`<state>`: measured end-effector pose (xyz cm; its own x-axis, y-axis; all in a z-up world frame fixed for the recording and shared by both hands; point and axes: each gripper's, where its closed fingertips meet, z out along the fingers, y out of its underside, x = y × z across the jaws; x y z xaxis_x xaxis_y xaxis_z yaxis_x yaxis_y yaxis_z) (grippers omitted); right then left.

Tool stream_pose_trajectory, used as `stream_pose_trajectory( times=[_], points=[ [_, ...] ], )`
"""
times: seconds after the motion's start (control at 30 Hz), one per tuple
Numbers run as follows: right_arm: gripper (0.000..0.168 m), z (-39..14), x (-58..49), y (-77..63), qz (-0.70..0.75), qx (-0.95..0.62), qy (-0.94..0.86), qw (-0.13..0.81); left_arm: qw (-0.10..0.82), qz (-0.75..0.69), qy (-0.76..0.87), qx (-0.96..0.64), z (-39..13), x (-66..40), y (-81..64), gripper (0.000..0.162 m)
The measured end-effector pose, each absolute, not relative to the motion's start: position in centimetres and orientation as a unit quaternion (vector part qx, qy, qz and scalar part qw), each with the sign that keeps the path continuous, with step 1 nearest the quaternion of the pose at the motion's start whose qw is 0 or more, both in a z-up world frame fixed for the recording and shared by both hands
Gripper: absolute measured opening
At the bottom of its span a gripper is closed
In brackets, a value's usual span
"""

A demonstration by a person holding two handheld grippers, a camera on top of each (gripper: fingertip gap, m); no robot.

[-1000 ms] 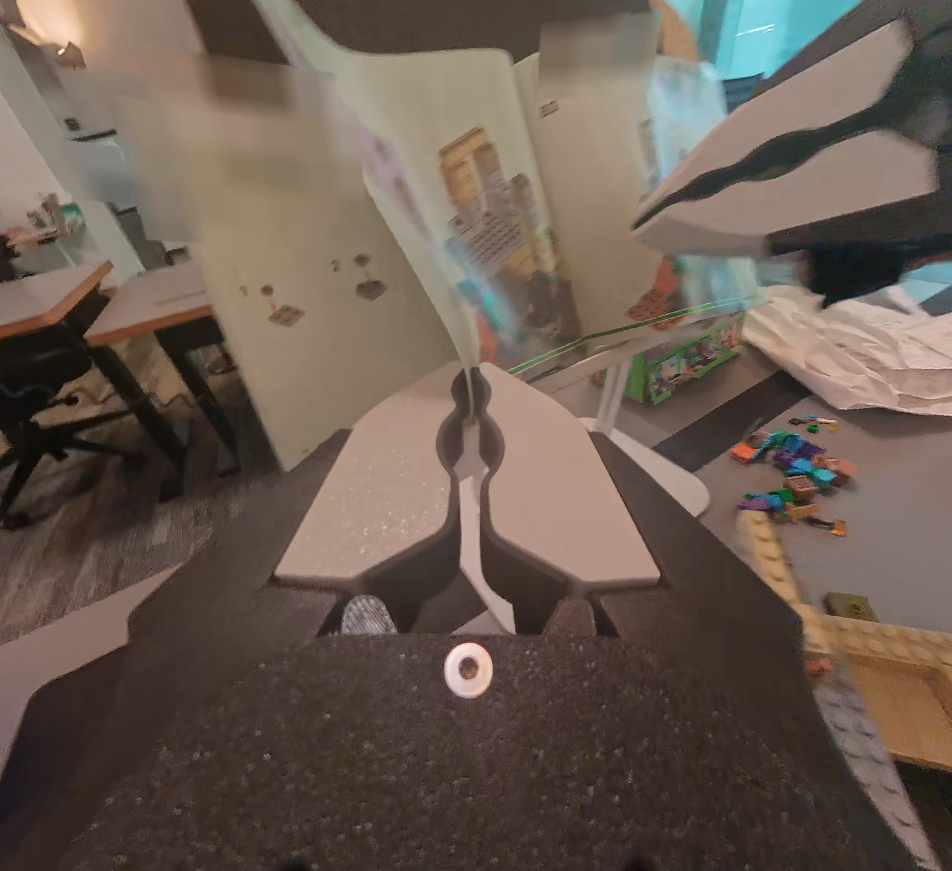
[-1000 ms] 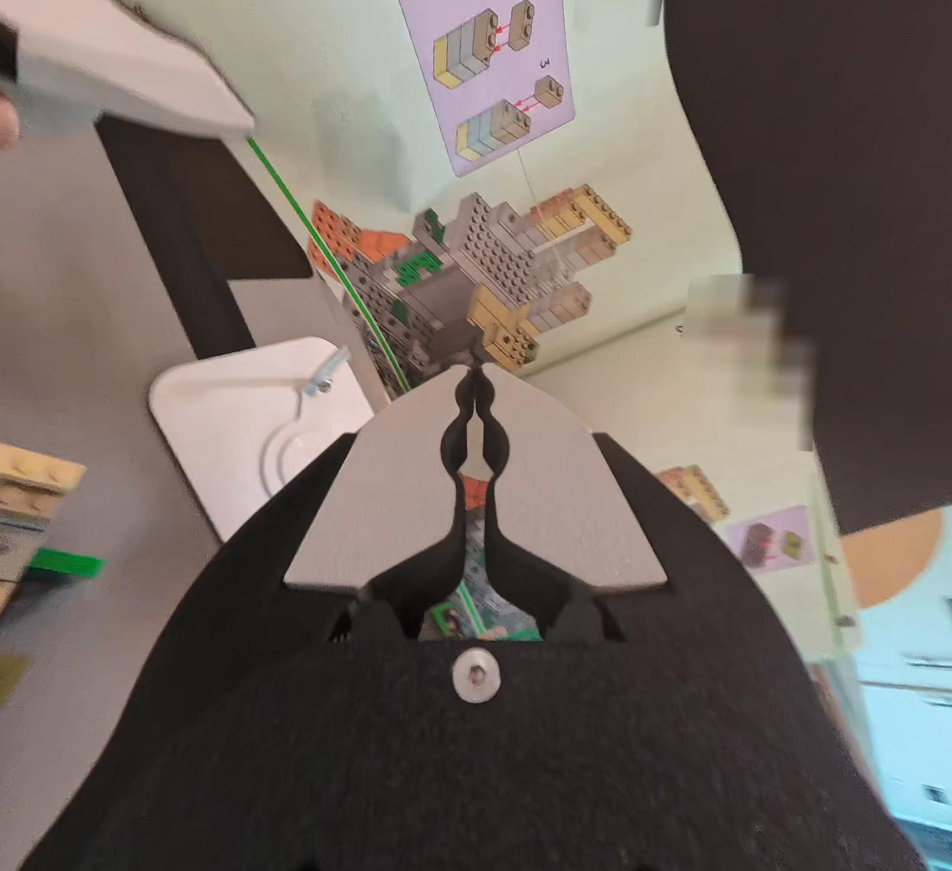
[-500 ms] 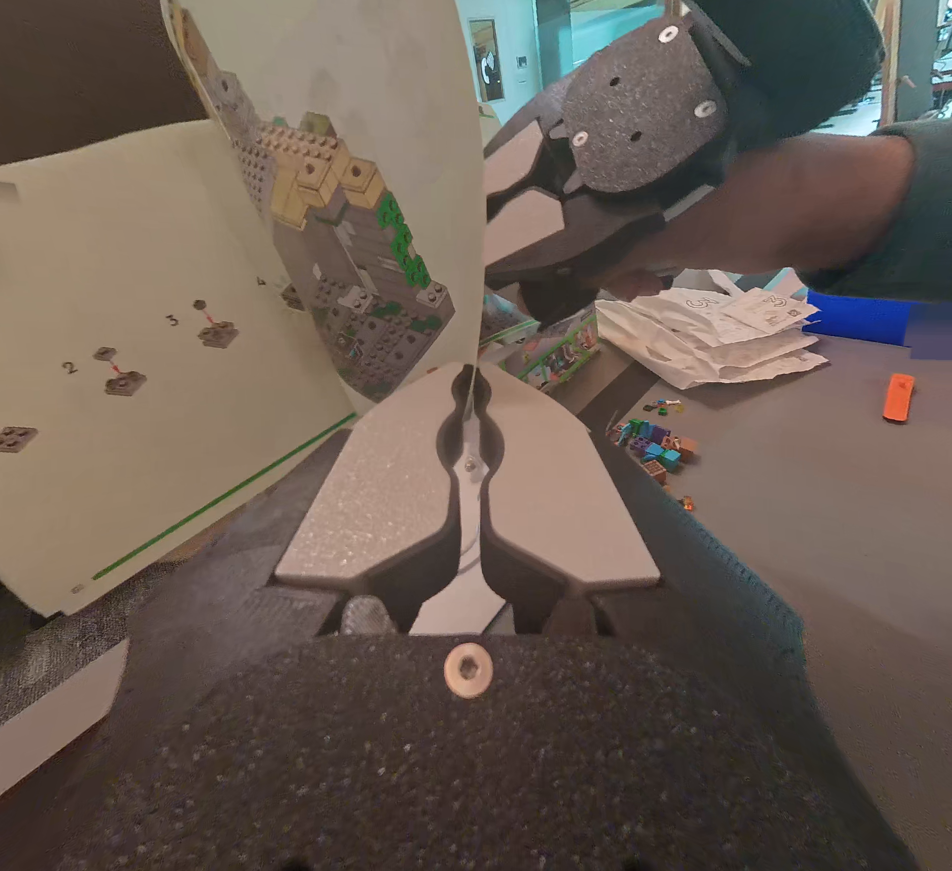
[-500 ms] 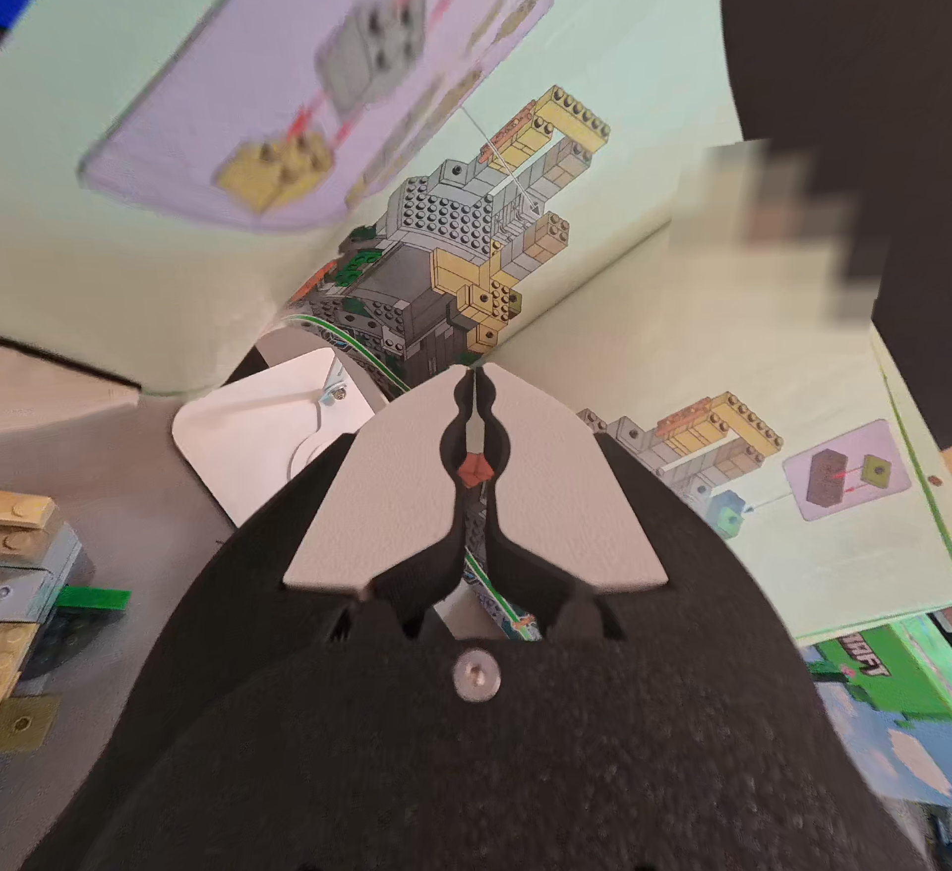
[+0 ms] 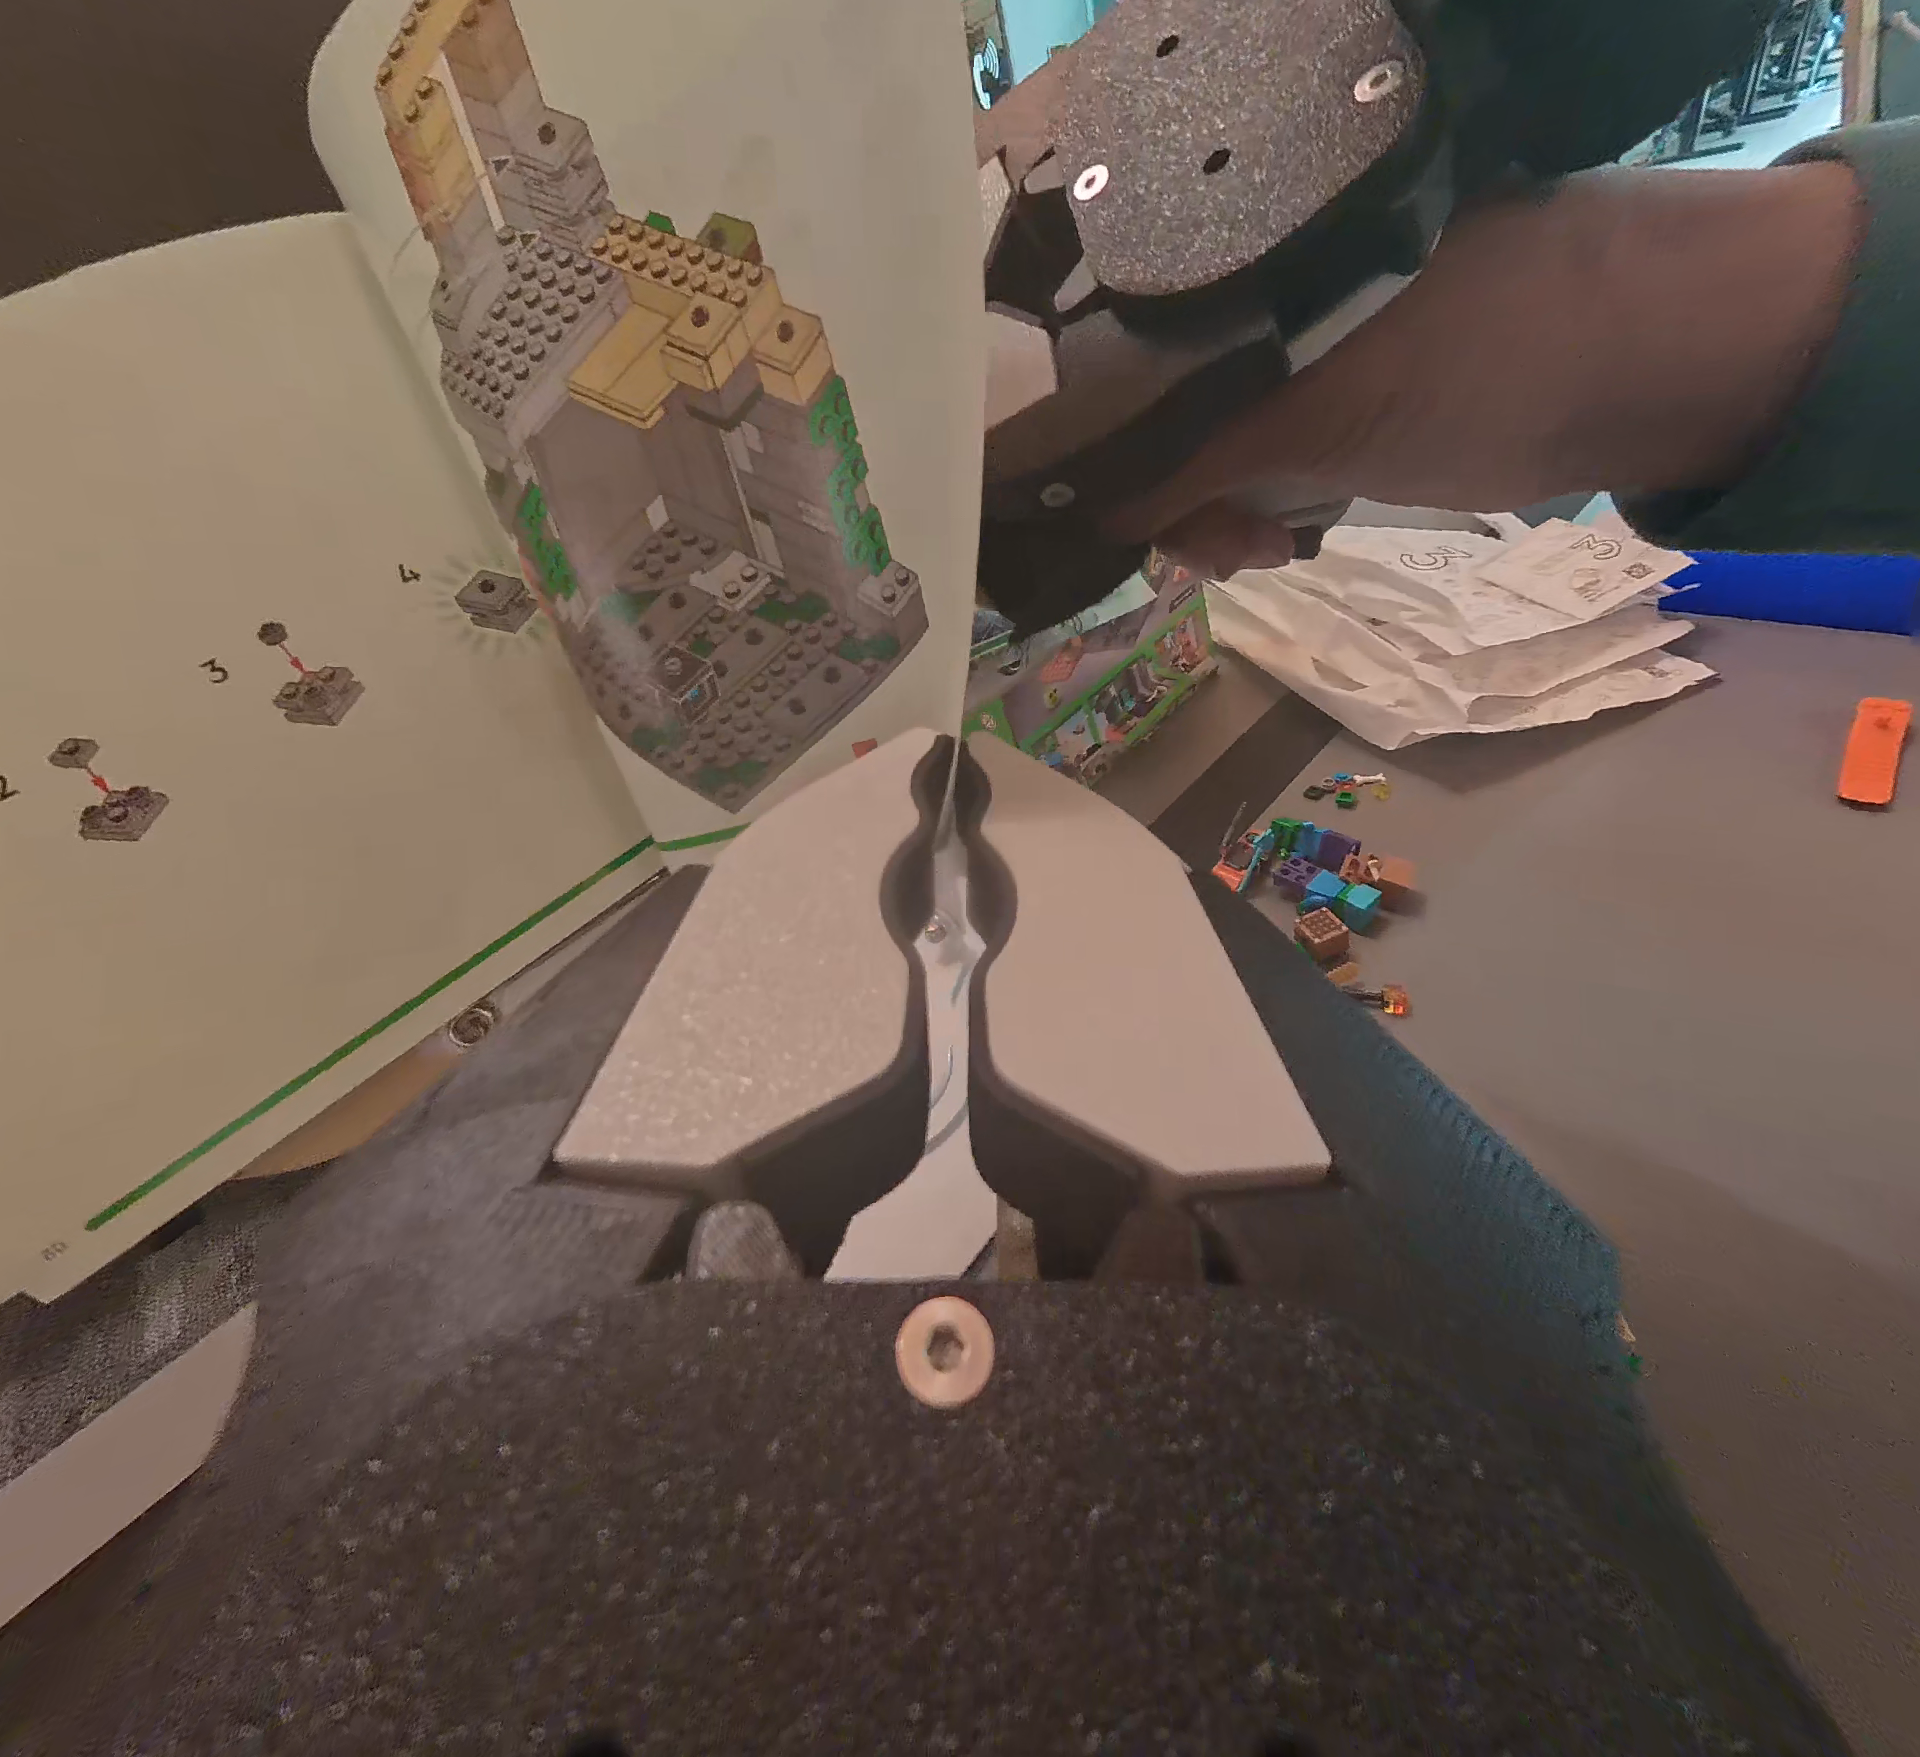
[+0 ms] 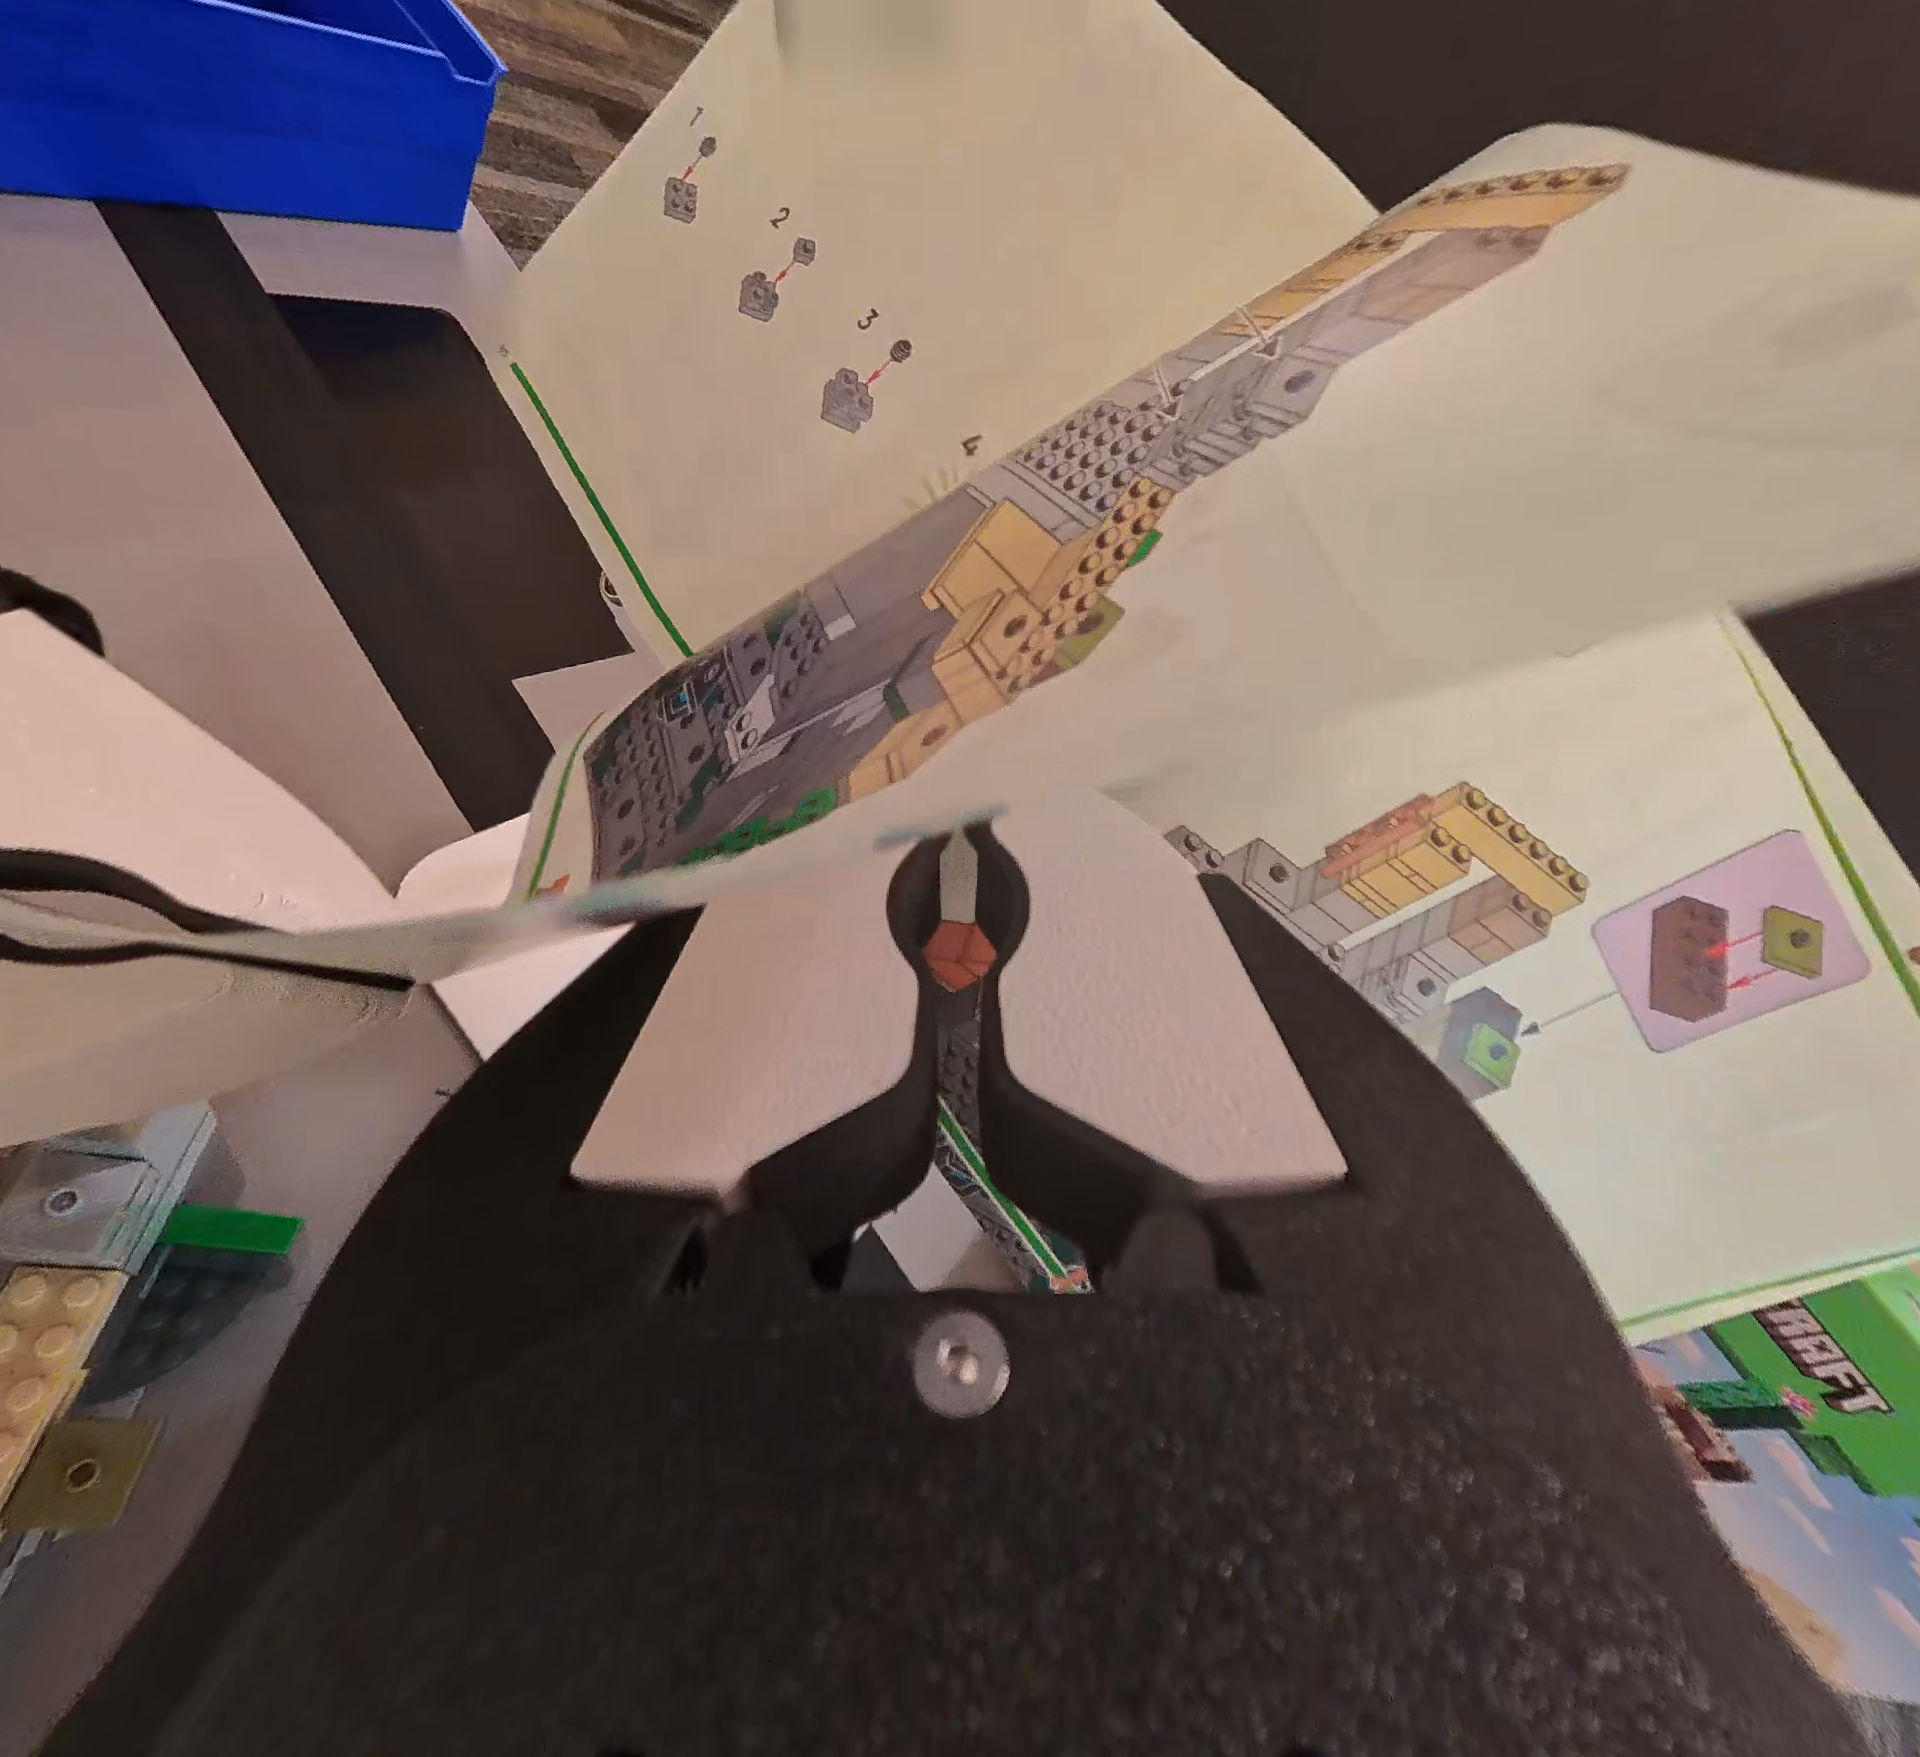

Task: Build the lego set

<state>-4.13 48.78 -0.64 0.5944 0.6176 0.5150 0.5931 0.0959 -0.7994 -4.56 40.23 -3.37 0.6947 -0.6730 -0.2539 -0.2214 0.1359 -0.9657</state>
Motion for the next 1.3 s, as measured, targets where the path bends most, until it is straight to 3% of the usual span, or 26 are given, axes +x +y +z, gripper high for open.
stream_pose_trajectory(
  times=[0.3, 0.43, 0.6, 0.73, 0.93, 1.3],
  points=[
    [0.0, 0.1, -4.5, 49.1, -0.003, -0.669, -0.448, 0.593, 0.677, -0.186, 0.269, -0.659, -1.7, -9.9, 42.5, 0.0],
    [0.0, 0.3, -4.7, 49.8, -0.015, -0.682, -0.434, 0.589, 0.668, -0.187, 0.201, -0.692, -3.0, -14.9, 45.4, 0.001],
    [0.0, -0.3, -5.5, 50.7, -0.031, -0.7, -0.433, 0.567, 0.639, -0.189, 0.119, -0.736, -5.2, -20.5, 47.5, 0.015],
    [0.0, -0.8, -5.5, 51.3, -0.043, -0.7, -0.434, 0.565, 0.653, -0.142, 0.085, -0.739, -4.6, -24.2, 46.3, 0.012],
    [0.0, -1.5, -4.8, 52.1, -0.052, -0.703, -0.433, 0.561, 0.661, -0.054, 0.207, -0.719, -2.4, -20.9, 44.8, 0.0],
    [0.0, 0.6, -4.4, 54.2, 0.02, -0.729, -0.38, 0.569, 0.579, 0.01, 0.427, -0.695, -1.5, -5.7, 50.1, 0.0]
  ],
)
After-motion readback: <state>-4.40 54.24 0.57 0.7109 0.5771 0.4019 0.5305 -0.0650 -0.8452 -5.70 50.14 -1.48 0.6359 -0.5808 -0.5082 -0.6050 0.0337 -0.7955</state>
